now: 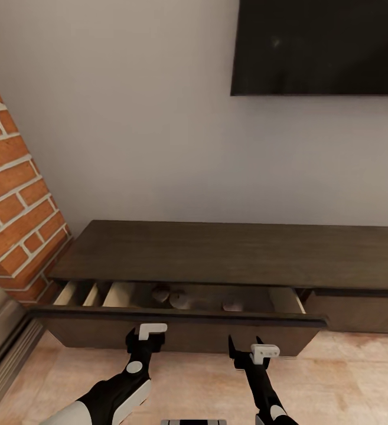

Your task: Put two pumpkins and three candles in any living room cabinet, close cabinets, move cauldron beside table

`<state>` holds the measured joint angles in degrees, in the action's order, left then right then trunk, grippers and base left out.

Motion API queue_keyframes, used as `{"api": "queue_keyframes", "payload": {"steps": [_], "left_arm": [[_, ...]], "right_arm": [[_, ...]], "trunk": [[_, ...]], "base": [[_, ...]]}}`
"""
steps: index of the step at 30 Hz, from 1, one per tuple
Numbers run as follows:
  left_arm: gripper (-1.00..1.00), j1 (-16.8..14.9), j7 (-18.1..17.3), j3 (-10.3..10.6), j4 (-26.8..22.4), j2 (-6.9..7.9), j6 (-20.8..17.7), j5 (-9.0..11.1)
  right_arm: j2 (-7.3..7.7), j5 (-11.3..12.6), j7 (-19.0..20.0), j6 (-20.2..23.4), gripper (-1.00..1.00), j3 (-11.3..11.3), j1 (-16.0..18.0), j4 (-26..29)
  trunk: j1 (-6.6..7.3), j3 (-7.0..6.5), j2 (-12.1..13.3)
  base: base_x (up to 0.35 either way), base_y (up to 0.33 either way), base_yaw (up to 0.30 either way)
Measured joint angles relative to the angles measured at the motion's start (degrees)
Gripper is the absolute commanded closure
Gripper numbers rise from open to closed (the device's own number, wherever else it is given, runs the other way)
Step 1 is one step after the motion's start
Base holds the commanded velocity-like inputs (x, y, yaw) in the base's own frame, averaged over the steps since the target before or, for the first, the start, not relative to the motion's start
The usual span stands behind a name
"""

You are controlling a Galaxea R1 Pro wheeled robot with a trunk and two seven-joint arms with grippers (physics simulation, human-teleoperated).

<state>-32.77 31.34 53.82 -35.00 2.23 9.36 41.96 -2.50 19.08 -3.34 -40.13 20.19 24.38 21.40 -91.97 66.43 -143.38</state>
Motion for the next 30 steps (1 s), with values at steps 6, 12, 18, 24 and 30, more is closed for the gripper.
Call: {"api": "queue_keyframes", "payload": {"steps": [6,12,18,24,30], "left_arm": [[-1.00,0.0,0.0,0.0,0.0,0.03,0.0,0.0],[-1.00,0.0,0.0,0.0,0.0,0.03,0.1,-0.1],[-1.00,0.0,0.1,0.1,0.0,0.07,0.3,-0.2],[-1.00,0.0,0.1,0.1,-0.1,0.07,0.3,-0.4],[-1.00,0.0,0.1,0.1,0.0,0.08,0.3,-0.4]], "right_arm": [[0.00,0.0,0.0,0.0,-1.00,0.0,0.0,0.0],[0.00,0.0,0.0,0.0,-1.00,0.0,0.0,0.0],[0.00,0.0,0.0,0.0,-1.00,0.0,0.0,0.0],[0.02,0.0,0.0,0.0,-1.00,0.0,0.0,0.0],[0.05,-0.1,0.0,0.0,-1.00,0.0,0.0,-0.1]], "trunk": [[0.00,0.00,0.0],[0.00,0.00,0.0],[-0.01,0.00,0.0],[-0.03,0.00,0.0],[-0.03,0.00,0.0]], "base": [[0.243,0.000,0.000],[0.240,0.000,0.000],[0.193,0.000,0.000],[0.027,0.000,0.000],[0.002,0.000,0.000]]}}
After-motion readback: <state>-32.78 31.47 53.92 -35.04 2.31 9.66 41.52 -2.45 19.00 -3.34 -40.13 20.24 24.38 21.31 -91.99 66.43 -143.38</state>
